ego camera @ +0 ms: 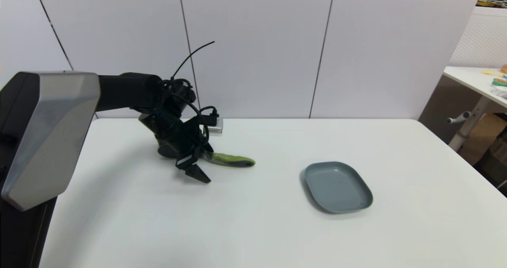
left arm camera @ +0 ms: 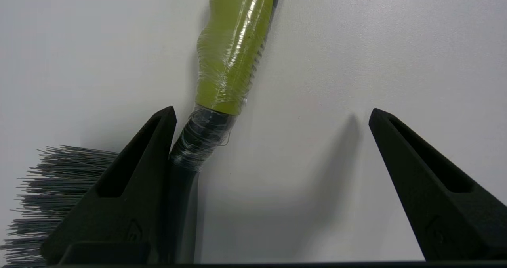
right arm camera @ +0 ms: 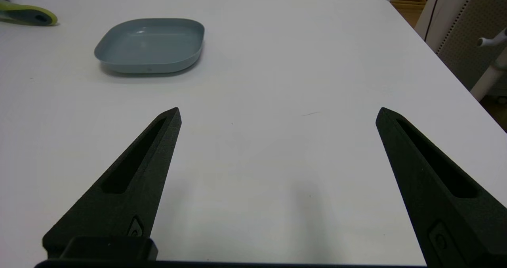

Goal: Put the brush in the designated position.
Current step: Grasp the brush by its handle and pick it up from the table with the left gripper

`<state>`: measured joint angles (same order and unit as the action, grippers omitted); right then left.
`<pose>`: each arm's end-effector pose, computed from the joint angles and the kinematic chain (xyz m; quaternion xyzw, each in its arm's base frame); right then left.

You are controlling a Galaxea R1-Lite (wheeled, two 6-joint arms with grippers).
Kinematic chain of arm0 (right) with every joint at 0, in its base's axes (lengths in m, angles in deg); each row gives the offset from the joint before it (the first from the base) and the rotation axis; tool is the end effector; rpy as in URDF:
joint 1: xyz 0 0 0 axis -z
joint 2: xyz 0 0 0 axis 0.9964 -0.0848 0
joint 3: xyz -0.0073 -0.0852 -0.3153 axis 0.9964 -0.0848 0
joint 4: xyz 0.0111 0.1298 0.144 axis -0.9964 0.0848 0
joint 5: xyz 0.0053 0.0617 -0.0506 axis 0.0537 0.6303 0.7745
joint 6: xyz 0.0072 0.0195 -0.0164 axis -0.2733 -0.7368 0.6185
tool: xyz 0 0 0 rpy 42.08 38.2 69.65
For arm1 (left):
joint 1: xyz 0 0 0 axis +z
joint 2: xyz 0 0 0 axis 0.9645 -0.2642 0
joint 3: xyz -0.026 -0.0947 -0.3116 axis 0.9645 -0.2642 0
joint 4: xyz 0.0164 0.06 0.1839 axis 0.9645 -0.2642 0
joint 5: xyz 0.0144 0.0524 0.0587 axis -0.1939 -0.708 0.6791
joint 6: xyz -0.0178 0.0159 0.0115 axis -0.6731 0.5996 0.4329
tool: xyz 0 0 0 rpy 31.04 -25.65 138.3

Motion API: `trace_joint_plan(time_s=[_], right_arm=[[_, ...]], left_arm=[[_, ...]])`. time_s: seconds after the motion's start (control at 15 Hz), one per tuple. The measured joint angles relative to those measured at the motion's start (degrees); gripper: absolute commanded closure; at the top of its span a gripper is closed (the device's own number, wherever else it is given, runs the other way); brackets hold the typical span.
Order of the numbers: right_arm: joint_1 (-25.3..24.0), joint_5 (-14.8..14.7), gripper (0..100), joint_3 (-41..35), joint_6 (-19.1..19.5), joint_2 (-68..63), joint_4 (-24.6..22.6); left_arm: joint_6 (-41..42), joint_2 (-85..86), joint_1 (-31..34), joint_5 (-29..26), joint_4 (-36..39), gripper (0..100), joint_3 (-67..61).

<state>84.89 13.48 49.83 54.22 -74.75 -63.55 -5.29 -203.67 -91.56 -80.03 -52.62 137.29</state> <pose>-0.0414 0.0004 0.0741 -0.0210 0.0050 0.0142 0.9997 0.4185 -0.1392 0.1641 0.3756 0.3238 -0.5700 0.6551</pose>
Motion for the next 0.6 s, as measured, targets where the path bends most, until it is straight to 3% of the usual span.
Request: trace_joint_plan(time_s=[0.6], right_arm=[[0.0, 0.01, 0, 0.0, 0.01, 0.0, 0.0]], left_arm=[[0.06, -1.44, 0.1, -0.56, 1.02, 0, 0.67]])
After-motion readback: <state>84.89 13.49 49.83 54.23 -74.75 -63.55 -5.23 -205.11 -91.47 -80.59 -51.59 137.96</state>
